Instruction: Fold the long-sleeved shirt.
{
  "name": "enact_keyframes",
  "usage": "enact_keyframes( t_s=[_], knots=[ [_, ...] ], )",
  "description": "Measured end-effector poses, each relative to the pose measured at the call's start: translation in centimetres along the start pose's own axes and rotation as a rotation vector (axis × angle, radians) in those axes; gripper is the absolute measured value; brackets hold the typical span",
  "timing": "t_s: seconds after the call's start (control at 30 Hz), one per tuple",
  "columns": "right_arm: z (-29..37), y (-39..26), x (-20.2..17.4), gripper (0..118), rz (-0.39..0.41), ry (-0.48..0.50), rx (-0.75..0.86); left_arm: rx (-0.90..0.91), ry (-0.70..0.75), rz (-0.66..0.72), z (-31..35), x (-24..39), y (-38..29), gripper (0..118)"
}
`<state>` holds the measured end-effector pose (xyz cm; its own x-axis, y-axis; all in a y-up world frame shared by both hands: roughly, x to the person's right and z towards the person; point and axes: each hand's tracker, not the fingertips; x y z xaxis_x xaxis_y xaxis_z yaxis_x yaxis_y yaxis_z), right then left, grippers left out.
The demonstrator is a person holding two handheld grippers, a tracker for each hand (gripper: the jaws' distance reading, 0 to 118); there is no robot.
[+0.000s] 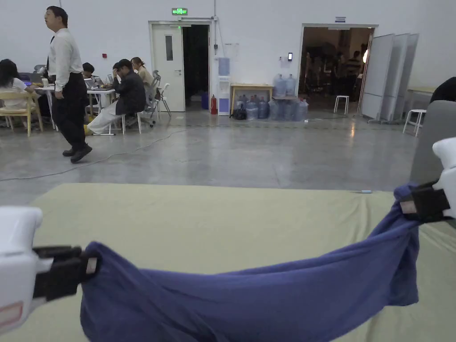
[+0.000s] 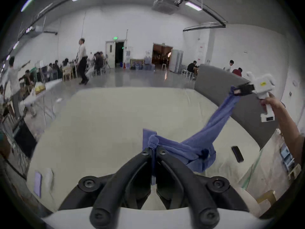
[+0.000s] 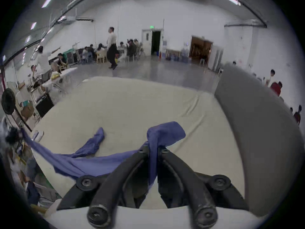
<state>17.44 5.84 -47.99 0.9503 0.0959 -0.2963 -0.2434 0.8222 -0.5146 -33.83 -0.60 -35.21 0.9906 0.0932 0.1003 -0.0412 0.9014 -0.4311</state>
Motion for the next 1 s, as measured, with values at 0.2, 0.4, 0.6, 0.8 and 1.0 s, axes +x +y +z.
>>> enact_keyframes(
  t_s=[0.2, 0.4, 0.6, 0.8, 1.0],
  knots=[
    [3.7, 7.0, 0.2, 4, 0.039, -0.091, 0.074, 0.061, -0.015, 0.056, -3.7, 0.5, 11.1, 0],
    [3.5, 15.6, 2.4, 4, 0.002, -0.178, 0.102, 0.146, 0.064, 0.041, -6.7, 2.2, 23.3, 0],
    [3.6, 22.8, 4.9, 4, -0.033, -0.227, 0.154, 0.269, 0.173, -0.049, -8.1, 4.0, 32.9, 0],
    [4.0, 27.2, 6.7, 4, -0.113, -0.270, 0.257, 0.344, 0.153, 0.036, -8.3, 4.1, 37.7, 0],
    [-0.9, 23.9, 7.9, 4, -0.091, -0.240, 0.215, 0.305, 0.114, -0.072, -9.3, 5.6, 32.3, 0]
  ],
)
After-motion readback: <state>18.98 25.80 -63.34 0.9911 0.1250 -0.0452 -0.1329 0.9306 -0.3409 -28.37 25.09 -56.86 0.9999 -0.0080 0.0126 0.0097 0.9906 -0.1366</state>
